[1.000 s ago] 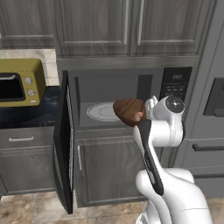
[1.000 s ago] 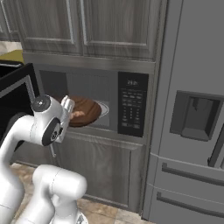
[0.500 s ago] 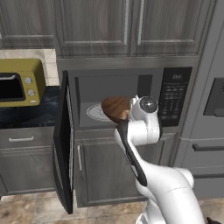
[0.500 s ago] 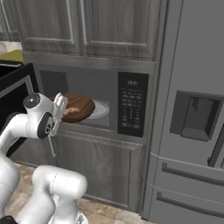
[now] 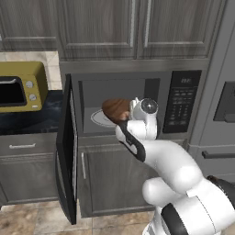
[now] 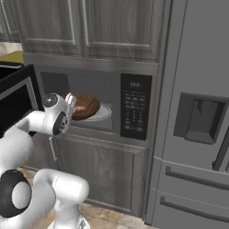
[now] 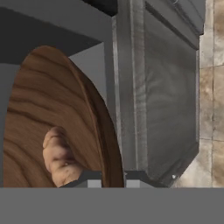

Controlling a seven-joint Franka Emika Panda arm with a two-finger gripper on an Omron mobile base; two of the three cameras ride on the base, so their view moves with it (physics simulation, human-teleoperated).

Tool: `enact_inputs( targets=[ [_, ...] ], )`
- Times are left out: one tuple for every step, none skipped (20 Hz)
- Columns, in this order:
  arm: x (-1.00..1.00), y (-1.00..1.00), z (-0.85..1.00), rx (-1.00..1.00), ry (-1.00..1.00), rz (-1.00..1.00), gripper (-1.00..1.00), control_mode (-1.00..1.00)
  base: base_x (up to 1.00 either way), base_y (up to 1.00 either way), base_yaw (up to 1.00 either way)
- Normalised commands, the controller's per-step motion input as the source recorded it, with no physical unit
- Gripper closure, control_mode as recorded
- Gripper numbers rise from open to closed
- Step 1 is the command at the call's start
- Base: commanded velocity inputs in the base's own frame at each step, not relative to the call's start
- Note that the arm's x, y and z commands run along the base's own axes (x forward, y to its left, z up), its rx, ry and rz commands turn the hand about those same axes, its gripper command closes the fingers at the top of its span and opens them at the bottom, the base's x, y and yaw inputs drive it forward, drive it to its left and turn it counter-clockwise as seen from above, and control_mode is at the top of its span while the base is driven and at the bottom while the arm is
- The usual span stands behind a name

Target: Pick the potato from the sink and place it in the bowl. Then pick the bowl and place it in the microwave. Then close the microwave door and press the start button.

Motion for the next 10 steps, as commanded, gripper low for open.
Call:
enact_inputs(
  targets=[
    [1.00,0.00,-0.21,0.00,0.09,0.17,1.00,-1.00,0.00,0.00,0.00],
    [1.00,0.00,-0.20,0.00,0.11,0.16,1.00,-1.00,0.00,0.00,0.00],
    [1.00,0.00,-0.20,0.00,0.11,0.13,1.00,-1.00,0.00,0.00,0.00],
    [0.95,0.00,-0.18,0.00,0.10,0.09,1.00,-1.00,0.00,0.00,0.00],
    [0.97,0.00,-0.16,0.00,0.10,0.05,1.00,-1.00,0.00,0.00,0.00],
    [0.99,0.00,-0.15,0.00,0.11,0.02,1.00,-1.00,0.00,0.00,0.00],
    [0.85,0.00,-0.20,0.00,0.12,0.00,1.00,-1.00,0.00,0.00,0.00],
    [0.85,0.00,-0.24,0.00,0.11,0.00,1.00,-1.00,0.00,0.00,0.00],
    [0.84,0.00,-0.26,0.00,0.10,0.00,1.00,-1.00,0.00,0.00,0.00],
    [0.82,0.00,-0.30,0.00,0.08,0.00,1.00,-1.00,0.00,0.00,0.00]
  ],
)
